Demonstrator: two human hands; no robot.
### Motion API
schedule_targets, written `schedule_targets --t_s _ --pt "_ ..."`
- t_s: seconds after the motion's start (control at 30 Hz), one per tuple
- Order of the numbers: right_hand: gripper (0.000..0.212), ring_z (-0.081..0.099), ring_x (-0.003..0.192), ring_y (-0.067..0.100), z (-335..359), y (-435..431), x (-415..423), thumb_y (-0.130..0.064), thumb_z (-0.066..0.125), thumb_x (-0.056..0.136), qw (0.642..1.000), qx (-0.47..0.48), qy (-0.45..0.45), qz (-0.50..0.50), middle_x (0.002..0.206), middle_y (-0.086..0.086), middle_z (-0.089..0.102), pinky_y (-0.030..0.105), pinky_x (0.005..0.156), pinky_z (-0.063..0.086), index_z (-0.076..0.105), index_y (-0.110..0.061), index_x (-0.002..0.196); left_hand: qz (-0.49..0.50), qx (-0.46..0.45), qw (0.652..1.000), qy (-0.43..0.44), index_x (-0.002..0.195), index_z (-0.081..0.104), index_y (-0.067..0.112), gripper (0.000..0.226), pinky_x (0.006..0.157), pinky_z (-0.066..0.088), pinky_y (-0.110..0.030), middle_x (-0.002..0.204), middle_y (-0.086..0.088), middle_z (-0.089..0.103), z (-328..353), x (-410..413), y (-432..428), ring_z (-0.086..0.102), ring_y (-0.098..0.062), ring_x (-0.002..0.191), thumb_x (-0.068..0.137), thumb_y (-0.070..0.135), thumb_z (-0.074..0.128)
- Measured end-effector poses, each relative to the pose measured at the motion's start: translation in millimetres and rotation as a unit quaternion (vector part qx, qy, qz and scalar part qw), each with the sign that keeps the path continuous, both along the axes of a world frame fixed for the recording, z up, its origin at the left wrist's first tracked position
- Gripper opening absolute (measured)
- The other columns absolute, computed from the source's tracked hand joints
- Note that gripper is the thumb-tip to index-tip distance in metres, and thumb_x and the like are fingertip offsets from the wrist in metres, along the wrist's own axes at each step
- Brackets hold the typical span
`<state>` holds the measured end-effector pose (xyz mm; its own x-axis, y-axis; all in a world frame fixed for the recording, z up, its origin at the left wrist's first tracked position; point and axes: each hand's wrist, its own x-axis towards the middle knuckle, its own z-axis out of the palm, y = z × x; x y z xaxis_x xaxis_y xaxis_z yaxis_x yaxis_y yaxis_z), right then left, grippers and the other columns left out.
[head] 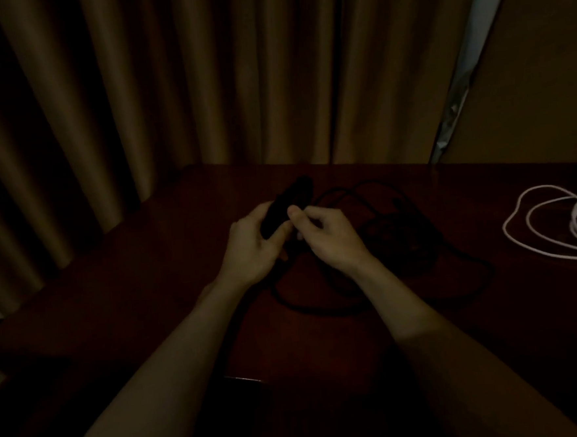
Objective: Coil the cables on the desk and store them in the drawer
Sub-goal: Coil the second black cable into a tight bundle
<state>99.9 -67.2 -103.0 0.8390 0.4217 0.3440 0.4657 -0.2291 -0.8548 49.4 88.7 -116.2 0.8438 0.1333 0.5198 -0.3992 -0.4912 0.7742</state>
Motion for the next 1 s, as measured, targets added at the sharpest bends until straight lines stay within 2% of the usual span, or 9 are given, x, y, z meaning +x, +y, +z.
schedule_targets --t_s 0.07,0.13,0.27,0.37,0.5,0.63,0.77,0.87,1.0 --pt "0.035 0.066 0.074 -0.002 2.5 3.0 -4.9 -0.048 0.054 0.104 0.999 0.012 0.040 0.027 0.077 -0.016 0.072 0.019 0.070 0.050 0.072 -0.023 0.088 0.030 0.034 0.999 -0.029 0.135 0.064 0.015 0.033 0.061 0.060 -0.027 0.092 0.011 0.074 -2.4 0.1 2.5 0.073 -0.011 0.067 0.103 0.021 0.065" --pt "0.032 0.068 0.083 -0.005 1.6 6.5 -3.5 -0.052 0.057 0.101 0.996 0.032 0.077 0.043 0.082 -0.022 0.073 0.015 0.075 0.052 0.075 -0.026 0.096 0.048 0.076 0.995 -0.049 0.138 0.062 0.014 0.035 0.063 0.058 -0.022 0.092 0.010 0.074 -5.1 2.5 5.5 0.070 -0.004 0.068 0.102 0.016 0.064" --pt "0.051 0.068 0.069 0.005 -2.7 10.0 1.0 -0.059 0.061 0.096 0.996 0.047 0.080 -0.009 0.076 -0.006 0.071 0.029 0.066 0.053 0.073 -0.011 0.086 0.071 0.162 0.980 -0.087 0.139 0.063 0.018 0.041 0.067 0.056 -0.020 0.097 0.010 0.074 -6.6 3.6 2.9 0.070 -0.003 0.075 0.098 0.013 0.068" --pt "0.046 0.064 0.065 0.007 -2.7 5.6 1.8 -0.038 0.063 0.102 0.995 0.086 0.054 0.001 0.077 0.007 0.070 0.023 0.066 0.049 0.068 0.005 0.087 -0.015 0.034 0.999 -0.001 0.131 0.067 0.024 0.036 0.077 0.058 -0.023 0.102 0.010 0.076 -2.7 1.4 3.3 0.073 -0.005 0.090 0.096 0.025 0.071" --pt "0.025 0.074 0.084 0.018 -0.1 -1.0 1.2 -0.022 0.061 0.104 0.995 0.089 0.024 0.036 0.097 0.016 0.077 0.031 0.074 0.059 0.075 -0.001 0.102 -0.131 -0.145 0.971 0.140 0.128 0.066 0.028 0.031 0.084 0.056 -0.027 0.112 0.002 0.075 8.6 0.9 6.6 0.072 -0.013 0.102 0.098 0.030 0.061" --pt "0.032 0.068 0.074 0.023 2.2 -4.0 0.5 -0.022 0.058 0.106 0.994 0.074 0.048 0.060 0.090 0.024 0.073 0.035 0.067 0.055 0.072 0.005 0.096 -0.151 -0.055 0.979 0.126 0.144 0.056 0.028 0.037 0.081 0.056 -0.026 0.113 0.007 0.074 5.7 -1.2 7.8 0.072 -0.010 0.099 0.108 0.031 0.053" --pt "0.040 0.052 0.054 0.003 8.7 -6.3 0.7 -0.031 0.056 0.107 0.997 0.009 0.057 0.051 0.062 -0.004 0.057 0.018 0.056 0.042 0.063 -0.015 0.071 -0.079 0.016 0.996 0.049 0.154 0.041 0.034 0.048 0.101 0.045 -0.011 0.139 0.020 0.059 0.4 1.6 2.6 0.055 0.015 0.119 0.108 0.023 0.053" --pt "0.032 0.063 0.066 -0.002 11.9 -6.3 1.1 -0.041 0.056 0.105 0.995 -0.031 0.075 0.058 0.077 -0.004 0.067 0.016 0.069 0.050 0.073 -0.017 0.093 -0.010 0.085 0.996 0.018 0.152 0.041 0.033 0.052 0.095 0.044 -0.006 0.126 0.026 0.059 -0.6 0.0 2.9 0.057 0.018 0.113 0.107 0.009 0.050" --pt "0.056 0.067 0.100 0.011 8.6 -3.8 -2.8 -0.080 0.048 0.089 0.986 -0.160 0.045 -0.002 0.094 -0.014 0.068 0.047 0.104 0.045 0.072 -0.029 0.096 0.082 0.119 0.990 0.002 0.156 0.041 0.024 0.055 0.092 0.055 -0.027 0.123 0.004 0.067 -2.7 1.8 7.0 0.066 -0.007 0.103 0.105 0.006 0.050"
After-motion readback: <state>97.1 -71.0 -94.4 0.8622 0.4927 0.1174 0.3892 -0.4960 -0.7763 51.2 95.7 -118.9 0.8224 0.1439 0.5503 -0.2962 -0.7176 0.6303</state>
